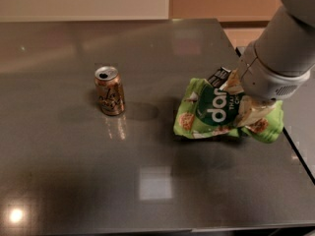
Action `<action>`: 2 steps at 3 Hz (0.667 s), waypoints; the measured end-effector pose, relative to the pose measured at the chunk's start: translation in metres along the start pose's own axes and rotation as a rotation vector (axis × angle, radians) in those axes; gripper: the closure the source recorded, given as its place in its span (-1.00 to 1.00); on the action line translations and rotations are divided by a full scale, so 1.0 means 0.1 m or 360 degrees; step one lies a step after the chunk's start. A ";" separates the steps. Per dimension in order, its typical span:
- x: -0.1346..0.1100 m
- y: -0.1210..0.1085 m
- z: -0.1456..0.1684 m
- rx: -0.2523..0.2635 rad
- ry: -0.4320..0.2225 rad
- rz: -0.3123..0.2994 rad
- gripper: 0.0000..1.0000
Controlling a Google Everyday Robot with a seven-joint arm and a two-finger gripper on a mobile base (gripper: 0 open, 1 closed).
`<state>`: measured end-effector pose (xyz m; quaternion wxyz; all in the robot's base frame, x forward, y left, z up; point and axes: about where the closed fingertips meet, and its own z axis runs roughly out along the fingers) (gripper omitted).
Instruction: Move green rice chip bag near rxbar chocolate
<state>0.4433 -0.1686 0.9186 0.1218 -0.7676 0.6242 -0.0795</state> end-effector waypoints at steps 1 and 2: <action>0.13 -0.23 -0.07 0.0028 0.0101 -0.0202 1.00; 0.35 -0.39 -0.11 0.0039 0.0186 -0.0335 1.00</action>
Offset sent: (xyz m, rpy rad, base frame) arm 0.0647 -0.0521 0.0281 -0.2453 -0.0842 0.2393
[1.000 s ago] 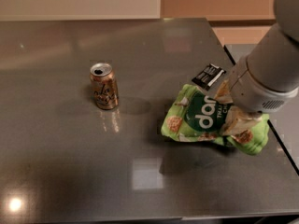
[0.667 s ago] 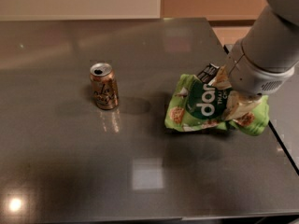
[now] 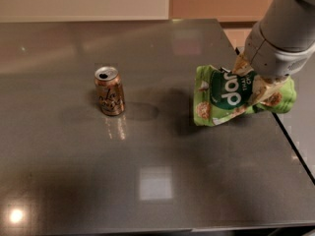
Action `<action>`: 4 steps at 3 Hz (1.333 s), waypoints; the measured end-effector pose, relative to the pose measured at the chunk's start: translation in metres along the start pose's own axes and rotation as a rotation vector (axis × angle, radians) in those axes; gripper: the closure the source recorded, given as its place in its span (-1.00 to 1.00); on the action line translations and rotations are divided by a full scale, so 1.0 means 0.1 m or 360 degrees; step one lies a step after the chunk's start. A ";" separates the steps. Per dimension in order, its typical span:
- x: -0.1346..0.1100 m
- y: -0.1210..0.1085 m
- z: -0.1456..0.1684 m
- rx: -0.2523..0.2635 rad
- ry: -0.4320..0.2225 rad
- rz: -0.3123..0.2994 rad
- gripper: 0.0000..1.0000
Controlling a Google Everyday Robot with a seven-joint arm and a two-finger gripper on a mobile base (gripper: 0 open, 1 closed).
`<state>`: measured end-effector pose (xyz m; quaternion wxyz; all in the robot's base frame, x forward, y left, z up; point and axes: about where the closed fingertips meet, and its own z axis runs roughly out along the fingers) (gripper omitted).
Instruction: Move green rice chip bag near rxbar chocolate
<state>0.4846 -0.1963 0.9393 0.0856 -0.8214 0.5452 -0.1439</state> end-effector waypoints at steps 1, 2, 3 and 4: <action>0.23 -0.03 0.03 0.0026 0.0047 -0.0082 0.65; 0.43 -0.08 0.09 0.0058 0.0099 -0.0121 0.16; 0.51 -0.18 0.14 0.0097 0.0098 -0.0064 -0.28; 0.50 -0.31 0.17 0.0148 0.0077 0.0020 -0.77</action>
Offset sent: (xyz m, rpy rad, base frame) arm 0.0404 -0.0573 -0.0023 -0.0999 -0.0879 0.0739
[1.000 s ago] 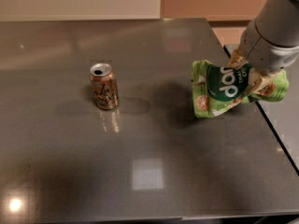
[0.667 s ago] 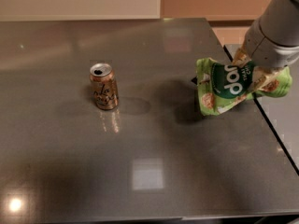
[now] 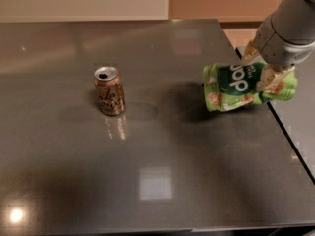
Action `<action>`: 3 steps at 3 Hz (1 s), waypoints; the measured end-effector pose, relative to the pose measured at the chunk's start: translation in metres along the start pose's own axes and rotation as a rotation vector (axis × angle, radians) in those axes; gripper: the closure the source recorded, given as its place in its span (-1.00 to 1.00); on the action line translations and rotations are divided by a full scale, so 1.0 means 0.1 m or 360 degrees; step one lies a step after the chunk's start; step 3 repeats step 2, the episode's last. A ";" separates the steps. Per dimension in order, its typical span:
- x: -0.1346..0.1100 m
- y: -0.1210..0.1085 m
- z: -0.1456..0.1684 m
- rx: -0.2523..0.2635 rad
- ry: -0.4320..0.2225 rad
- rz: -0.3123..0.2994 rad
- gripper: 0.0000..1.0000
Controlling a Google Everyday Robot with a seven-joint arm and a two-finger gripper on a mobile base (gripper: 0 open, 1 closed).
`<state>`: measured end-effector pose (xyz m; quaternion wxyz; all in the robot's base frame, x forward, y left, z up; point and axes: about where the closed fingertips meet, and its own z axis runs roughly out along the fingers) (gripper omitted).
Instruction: Move green rice chip bag near rxbar chocolate
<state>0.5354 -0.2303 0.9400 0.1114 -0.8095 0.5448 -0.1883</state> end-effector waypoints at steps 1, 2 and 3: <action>-0.03 -0.07 0.02 0.0076 -0.0043 0.0107 -1.00; -0.03 -0.07 0.02 0.0076 -0.0043 0.0107 -1.00; -0.03 -0.07 0.02 0.0076 -0.0043 0.0107 -1.00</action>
Offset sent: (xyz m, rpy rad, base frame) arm 0.0039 0.0042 -0.0001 0.0559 -0.0275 -0.0351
